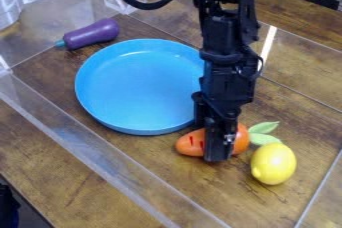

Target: Move the carrot to the right side

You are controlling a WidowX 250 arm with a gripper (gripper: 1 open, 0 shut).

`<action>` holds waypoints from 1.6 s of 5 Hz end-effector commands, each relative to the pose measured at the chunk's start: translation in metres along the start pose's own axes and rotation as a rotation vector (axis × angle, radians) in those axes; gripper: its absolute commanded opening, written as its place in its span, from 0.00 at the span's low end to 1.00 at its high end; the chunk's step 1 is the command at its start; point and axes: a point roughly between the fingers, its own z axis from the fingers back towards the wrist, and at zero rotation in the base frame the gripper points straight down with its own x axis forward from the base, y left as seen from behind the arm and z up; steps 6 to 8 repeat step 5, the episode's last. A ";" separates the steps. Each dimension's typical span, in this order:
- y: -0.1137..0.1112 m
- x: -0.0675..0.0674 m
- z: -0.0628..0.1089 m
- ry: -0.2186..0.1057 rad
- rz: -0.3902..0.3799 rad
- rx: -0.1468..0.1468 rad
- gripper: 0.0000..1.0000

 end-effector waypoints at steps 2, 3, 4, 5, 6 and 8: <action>-0.025 0.003 -0.004 -0.020 -0.012 -0.027 0.00; -0.049 0.017 -0.010 -0.032 -0.006 -0.036 0.00; -0.072 0.029 -0.013 -0.042 0.008 -0.045 0.00; -0.066 0.032 -0.011 -0.052 0.010 -0.054 1.00; -0.066 0.032 -0.011 -0.052 0.010 -0.054 1.00; -0.066 0.032 -0.011 -0.052 0.010 -0.054 1.00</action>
